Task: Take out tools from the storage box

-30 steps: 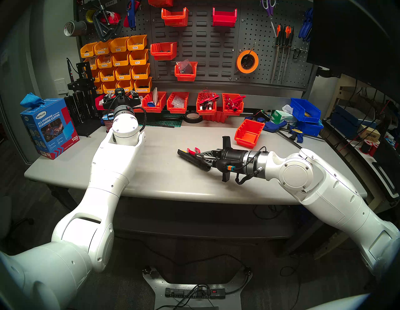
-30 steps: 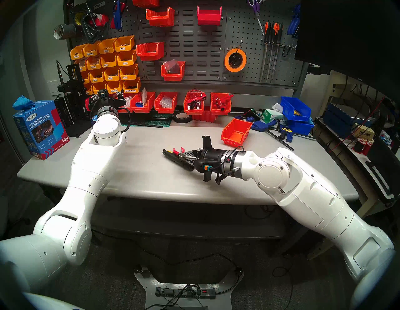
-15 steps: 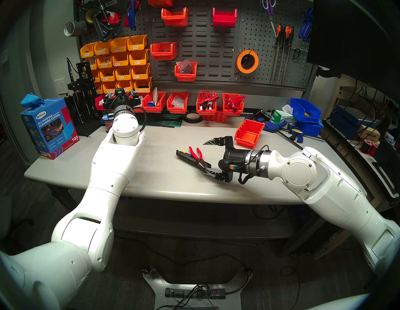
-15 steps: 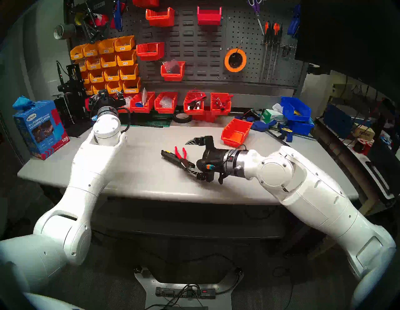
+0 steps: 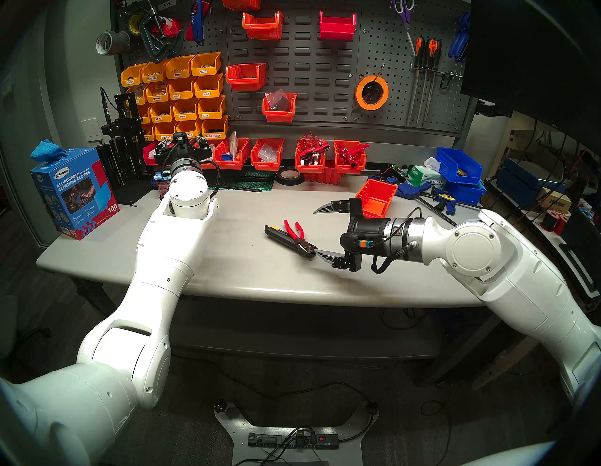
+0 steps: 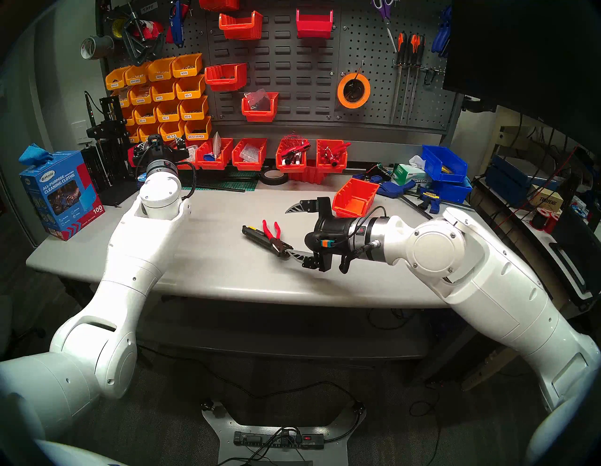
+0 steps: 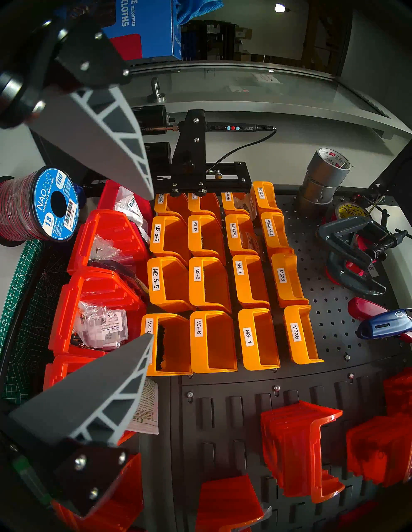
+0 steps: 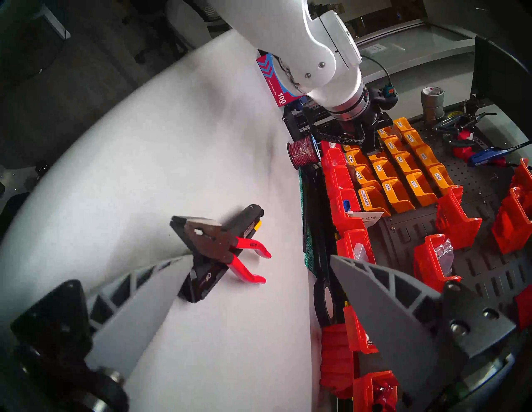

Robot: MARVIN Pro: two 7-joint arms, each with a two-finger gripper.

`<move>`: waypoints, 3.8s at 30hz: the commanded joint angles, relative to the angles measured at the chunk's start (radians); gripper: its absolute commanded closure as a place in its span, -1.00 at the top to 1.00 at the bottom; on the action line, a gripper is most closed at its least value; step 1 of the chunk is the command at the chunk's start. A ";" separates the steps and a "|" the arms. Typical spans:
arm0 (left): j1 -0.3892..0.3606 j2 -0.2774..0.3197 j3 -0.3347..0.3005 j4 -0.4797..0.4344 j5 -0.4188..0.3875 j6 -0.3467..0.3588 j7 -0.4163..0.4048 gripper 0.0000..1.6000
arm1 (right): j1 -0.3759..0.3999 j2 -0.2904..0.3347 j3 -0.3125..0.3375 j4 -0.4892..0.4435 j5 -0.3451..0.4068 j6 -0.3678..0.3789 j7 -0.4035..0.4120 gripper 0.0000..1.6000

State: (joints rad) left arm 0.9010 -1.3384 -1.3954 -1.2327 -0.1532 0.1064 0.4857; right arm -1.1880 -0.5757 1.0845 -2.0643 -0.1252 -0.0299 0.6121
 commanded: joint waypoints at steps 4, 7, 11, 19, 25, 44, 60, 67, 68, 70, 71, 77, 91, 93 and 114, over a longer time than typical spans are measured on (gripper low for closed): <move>-0.023 0.000 -0.002 -0.013 0.001 -0.004 0.001 1.00 | 0.038 0.005 0.137 0.003 -0.012 0.058 -0.120 1.00; -0.023 0.001 -0.001 -0.013 0.000 -0.004 0.002 1.00 | 0.048 -0.015 0.164 0.019 -0.032 0.081 -0.160 1.00; -0.023 0.001 -0.001 -0.013 -0.001 -0.004 0.002 1.00 | 0.056 -0.041 0.196 0.051 -0.090 0.114 -0.229 1.00; -0.022 0.002 0.001 -0.013 -0.002 -0.004 0.002 1.00 | 0.062 -0.121 0.274 0.129 -0.216 0.210 -0.353 1.00; -0.022 0.003 0.002 -0.013 -0.003 -0.004 0.002 1.00 | 0.054 -0.178 0.319 0.175 -0.287 0.288 -0.444 1.00; -0.023 0.005 0.004 -0.013 -0.006 -0.005 0.005 1.00 | -0.032 -0.411 0.424 0.223 -0.641 0.549 -0.739 1.00; -0.021 0.010 0.009 -0.019 -0.008 -0.022 -0.003 1.00 | -0.020 -0.560 0.444 0.301 -0.739 0.519 -0.986 1.00; -0.054 0.031 0.019 -0.013 -0.071 -0.060 -0.128 1.00 | -0.016 -0.559 0.440 0.313 -0.729 0.510 -1.016 1.00; -0.062 0.038 0.025 -0.015 -0.092 -0.066 -0.153 1.00 | -0.016 -0.560 0.440 0.314 -0.729 0.509 -1.016 1.00; -0.080 0.046 0.033 -0.016 -0.122 -0.058 -0.182 1.00 | -0.017 -0.560 0.441 0.314 -0.729 0.508 -1.015 1.00; -0.088 0.050 0.036 -0.014 -0.138 -0.057 -0.202 1.00 | -0.017 -0.561 0.441 0.314 -0.729 0.507 -1.016 1.00; -0.137 0.063 0.063 -0.013 -0.236 -0.038 -0.316 1.00 | -0.017 -0.564 0.443 0.316 -0.730 0.503 -1.019 1.00; -0.182 0.061 0.146 -0.029 -0.505 0.195 -0.554 1.00 | -0.017 -0.571 0.447 0.318 -0.732 0.494 -1.025 1.00; -0.181 0.068 0.158 -0.039 -0.548 0.243 -0.599 1.00 | -0.017 -0.572 0.448 0.319 -0.732 0.493 -1.026 1.00; -0.121 0.008 0.262 -0.031 -0.691 0.391 -0.729 1.00 | -0.014 -0.576 0.449 0.324 -0.738 0.490 -1.037 1.00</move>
State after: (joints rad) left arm 0.7611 -1.2805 -1.1432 -1.2564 -0.8470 0.5184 -0.2851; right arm -1.2164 -1.1541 1.5311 -1.7331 -0.8540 0.4556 -0.4156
